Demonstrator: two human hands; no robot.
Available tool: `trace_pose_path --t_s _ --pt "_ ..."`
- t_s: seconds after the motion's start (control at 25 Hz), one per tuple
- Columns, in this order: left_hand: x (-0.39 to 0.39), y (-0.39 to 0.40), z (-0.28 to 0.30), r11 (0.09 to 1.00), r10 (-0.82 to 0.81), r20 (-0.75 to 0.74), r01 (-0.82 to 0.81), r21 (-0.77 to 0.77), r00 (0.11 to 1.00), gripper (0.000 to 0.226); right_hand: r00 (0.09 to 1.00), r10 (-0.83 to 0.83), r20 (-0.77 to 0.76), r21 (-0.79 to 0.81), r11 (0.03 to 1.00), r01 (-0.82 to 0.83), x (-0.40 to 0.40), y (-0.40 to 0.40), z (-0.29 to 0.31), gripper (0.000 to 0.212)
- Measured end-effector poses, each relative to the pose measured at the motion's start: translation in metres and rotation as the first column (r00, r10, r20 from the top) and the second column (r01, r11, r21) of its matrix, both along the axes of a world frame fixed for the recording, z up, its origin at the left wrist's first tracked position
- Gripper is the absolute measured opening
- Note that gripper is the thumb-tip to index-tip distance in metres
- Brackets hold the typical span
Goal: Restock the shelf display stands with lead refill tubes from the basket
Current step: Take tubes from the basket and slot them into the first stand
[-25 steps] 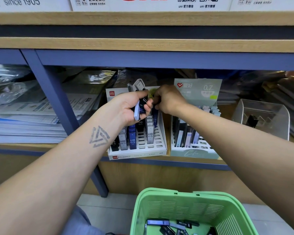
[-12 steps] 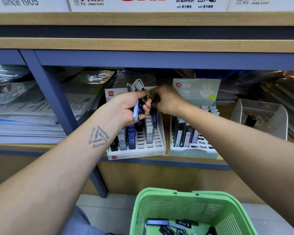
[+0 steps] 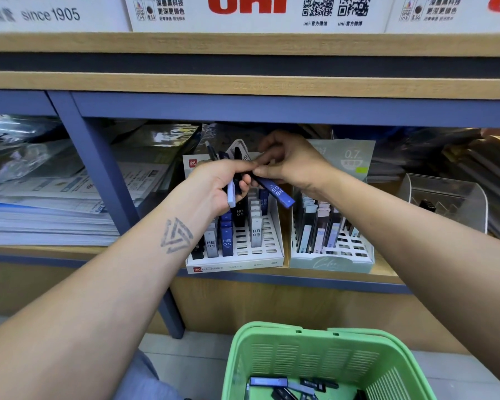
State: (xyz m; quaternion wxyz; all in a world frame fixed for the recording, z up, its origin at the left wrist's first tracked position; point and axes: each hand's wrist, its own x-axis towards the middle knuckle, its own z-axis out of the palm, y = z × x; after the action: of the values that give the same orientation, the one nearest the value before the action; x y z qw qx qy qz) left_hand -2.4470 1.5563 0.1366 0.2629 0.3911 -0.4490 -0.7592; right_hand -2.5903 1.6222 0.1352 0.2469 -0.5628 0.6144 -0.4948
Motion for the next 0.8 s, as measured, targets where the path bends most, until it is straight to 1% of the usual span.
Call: trace_pose_path --t_s 0.08,0.16,0.2,0.28,0.32,0.36,0.44,0.48,0.52,0.56,0.6,0.64,0.76,0.8 --pt "0.003 -0.001 0.000 0.999 0.014 -0.038 -0.013 0.032 0.999 0.008 0.998 -0.004 -0.061 -0.017 1.000 0.003 0.001 0.002 0.002 0.040" --pt "0.004 -0.003 0.000 0.996 0.064 -0.074 -0.059 0.072 0.995 0.011 0.999 0.009 -0.041 -0.001 1.000 -0.009 0.004 0.004 0.006 0.041" --pt "0.004 -0.006 0.000 0.991 0.109 -0.084 -0.102 0.083 0.990 0.011 0.999 0.039 0.019 0.043 0.998 -0.040 0.005 0.005 0.007 0.040" --pt "0.006 -0.014 0.001 0.971 0.233 -0.101 -0.226 0.081 0.967 0.008 0.976 0.101 0.191 0.173 0.976 -0.135 0.008 0.010 0.010 0.037" --pt "0.007 -0.019 0.001 0.957 0.289 -0.111 -0.281 0.077 0.951 0.009 0.963 0.084 0.255 0.202 0.970 -0.138 0.007 0.011 0.011 0.033" --pt "0.008 -0.022 0.001 0.945 0.325 -0.117 -0.318 0.072 0.939 0.011 0.942 0.032 0.333 0.191 0.976 -0.101 0.004 0.011 0.011 0.028" --pt "0.010 -0.021 0.001 0.948 0.317 -0.117 -0.311 0.062 0.941 0.008 0.857 -0.141 0.496 0.139 0.987 0.082 -0.005 0.009 0.013 0.018" --pt "0.010 -0.017 0.001 0.957 0.289 -0.110 -0.285 0.057 0.951 0.007 0.847 -0.211 0.488 0.118 0.977 0.176 -0.010 0.008 0.015 0.014" --pt "0.009 -0.014 0.000 0.964 0.265 -0.103 -0.261 0.052 0.959 0.009 0.883 -0.277 0.379 0.096 0.961 0.260 -0.016 0.007 0.015 0.012" --pt "0.008 -0.013 0.000 0.968 0.250 -0.103 -0.246 0.053 0.963 0.012 0.926 -0.324 0.194 0.074 0.946 0.316 -0.021 0.006 0.015 0.012" --pt "0.007 -0.013 -0.001 0.969 0.244 -0.109 -0.239 0.057 0.964 0.015 0.940 -0.339 0.034 0.051 0.940 0.337 -0.026 0.007 0.015 0.014" --pt "0.006 -0.013 -0.001 0.970 0.242 -0.115 -0.236 0.064 0.963 0.017 0.942 -0.332 -0.056 0.039 0.942 0.334 -0.029 0.008 0.016 0.016" --pt "0.002 -0.013 -0.001 0.969 0.244 -0.108 -0.238 0.063 0.964 0.015 0.958 -0.255 -0.129 0.065 0.962 0.265 -0.030 0.011 0.023 0.015" --pt "0.001 -0.012 -0.002 0.971 0.238 -0.100 -0.233 0.059 0.966 0.015 0.955 -0.228 -0.188 0.084 0.965 0.247 -0.028 0.009 0.023 0.012"
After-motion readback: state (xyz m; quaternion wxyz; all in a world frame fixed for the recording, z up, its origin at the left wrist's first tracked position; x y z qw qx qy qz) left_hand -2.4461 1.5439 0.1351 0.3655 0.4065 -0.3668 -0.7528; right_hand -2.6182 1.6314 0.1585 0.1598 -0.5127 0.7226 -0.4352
